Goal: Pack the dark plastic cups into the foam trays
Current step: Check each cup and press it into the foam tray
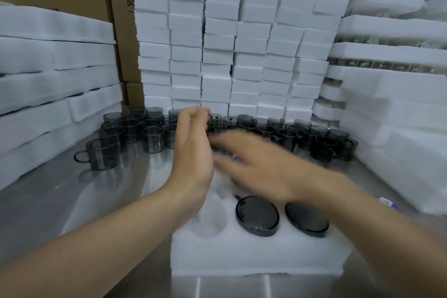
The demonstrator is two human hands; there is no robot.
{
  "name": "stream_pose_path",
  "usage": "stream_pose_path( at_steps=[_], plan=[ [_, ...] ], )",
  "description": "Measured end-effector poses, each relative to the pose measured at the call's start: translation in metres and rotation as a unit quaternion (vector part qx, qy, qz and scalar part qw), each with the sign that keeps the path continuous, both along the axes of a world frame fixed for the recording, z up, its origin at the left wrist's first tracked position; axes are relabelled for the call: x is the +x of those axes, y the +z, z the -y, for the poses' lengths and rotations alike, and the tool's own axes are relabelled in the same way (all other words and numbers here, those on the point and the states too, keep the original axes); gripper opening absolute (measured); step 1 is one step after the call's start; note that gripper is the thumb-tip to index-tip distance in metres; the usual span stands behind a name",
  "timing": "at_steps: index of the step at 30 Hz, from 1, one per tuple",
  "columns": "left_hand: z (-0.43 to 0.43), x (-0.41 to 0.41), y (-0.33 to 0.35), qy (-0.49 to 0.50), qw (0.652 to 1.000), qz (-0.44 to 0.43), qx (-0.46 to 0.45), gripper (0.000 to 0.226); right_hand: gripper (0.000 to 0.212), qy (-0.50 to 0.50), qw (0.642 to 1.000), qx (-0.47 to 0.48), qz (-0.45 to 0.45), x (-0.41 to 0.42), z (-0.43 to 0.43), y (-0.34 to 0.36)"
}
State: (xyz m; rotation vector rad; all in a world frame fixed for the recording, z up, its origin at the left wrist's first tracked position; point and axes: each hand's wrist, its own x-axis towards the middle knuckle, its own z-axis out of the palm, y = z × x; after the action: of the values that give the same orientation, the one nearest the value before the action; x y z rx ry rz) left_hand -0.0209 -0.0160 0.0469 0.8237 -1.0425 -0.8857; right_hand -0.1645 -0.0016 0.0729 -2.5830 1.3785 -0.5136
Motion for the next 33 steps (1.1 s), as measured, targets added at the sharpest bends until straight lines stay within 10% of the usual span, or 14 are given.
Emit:
stream_pose_path(
  at_steps=[10, 17, 24, 33],
  plan=[
    [0.002, 0.001, -0.003, 0.012, 1.0, 0.027, 0.007, 0.019, 0.086, -0.016, 0.988, 0.078, -0.134, 0.002, 0.005, -0.021],
    [0.0, 0.002, 0.0, 0.002, 0.999, 0.034, 0.016, 0.021, 0.062, -0.103, 0.993, -0.043, 0.037, -0.054, 0.042, -0.015],
    [0.0, 0.001, -0.001, -0.016, 0.999, 0.041, 0.016, 0.022, 0.055, -0.426, 0.9, -0.093, 0.032, -0.164, 0.069, -0.057],
    [0.002, 0.002, -0.002, -0.032, 0.997, 0.066, 0.016, 0.018, 0.007, -0.341, 0.912, -0.187, 0.128, -0.145, 0.065, -0.035]
  ],
)
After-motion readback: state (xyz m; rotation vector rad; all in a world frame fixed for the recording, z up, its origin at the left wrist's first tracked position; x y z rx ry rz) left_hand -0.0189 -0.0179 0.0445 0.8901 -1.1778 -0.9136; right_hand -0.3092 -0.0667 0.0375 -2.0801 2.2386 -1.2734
